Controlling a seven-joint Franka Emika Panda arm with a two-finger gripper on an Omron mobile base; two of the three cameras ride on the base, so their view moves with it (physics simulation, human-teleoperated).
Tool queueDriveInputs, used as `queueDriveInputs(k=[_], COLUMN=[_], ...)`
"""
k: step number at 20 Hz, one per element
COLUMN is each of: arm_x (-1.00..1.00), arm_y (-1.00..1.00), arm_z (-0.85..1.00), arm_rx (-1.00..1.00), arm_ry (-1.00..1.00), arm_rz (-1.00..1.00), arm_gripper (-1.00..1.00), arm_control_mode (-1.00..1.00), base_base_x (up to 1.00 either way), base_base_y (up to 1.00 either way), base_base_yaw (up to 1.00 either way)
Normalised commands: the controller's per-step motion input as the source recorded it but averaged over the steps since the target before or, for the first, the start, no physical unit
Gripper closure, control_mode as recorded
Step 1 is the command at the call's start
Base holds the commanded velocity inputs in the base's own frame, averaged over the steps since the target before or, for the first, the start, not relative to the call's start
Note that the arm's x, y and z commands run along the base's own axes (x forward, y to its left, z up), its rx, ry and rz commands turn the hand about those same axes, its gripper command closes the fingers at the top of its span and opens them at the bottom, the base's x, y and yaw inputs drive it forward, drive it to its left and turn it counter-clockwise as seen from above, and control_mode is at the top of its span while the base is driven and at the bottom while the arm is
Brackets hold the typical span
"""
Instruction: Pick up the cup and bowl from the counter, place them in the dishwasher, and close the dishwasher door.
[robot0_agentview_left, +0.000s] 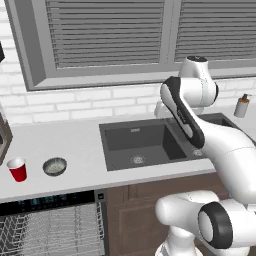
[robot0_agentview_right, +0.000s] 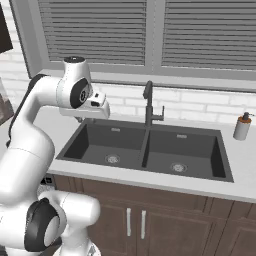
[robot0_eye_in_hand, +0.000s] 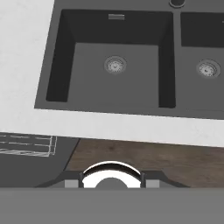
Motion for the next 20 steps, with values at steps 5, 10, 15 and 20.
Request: queueDriveInputs(k=[5,10,15,20], arm_x=[-0.2,-0.13,-0.04,0.0], arm_y=[0.58,0.99,0.83,0.66], arm_z=[0.0,0.0,0.0,0.0], arm_rx=[-0.11,-0.14,-0.04,0.0], arm_ry=[-0.07,-0.03,0.0,0.01], arm_rz=[0.08,0.22,0.19,0.11], arm_gripper=[-1.0,-1.0,-1.0,-1.0], arm_control_mode=[-1.0,-1.0,-1.0,-1.0], base_base_x=[0.0,0.0,0.0,0.0], base_base_y=[0.0,0.0,0.0,0.0], base_base_yaw=[0.0,0.0,0.0,0.0])
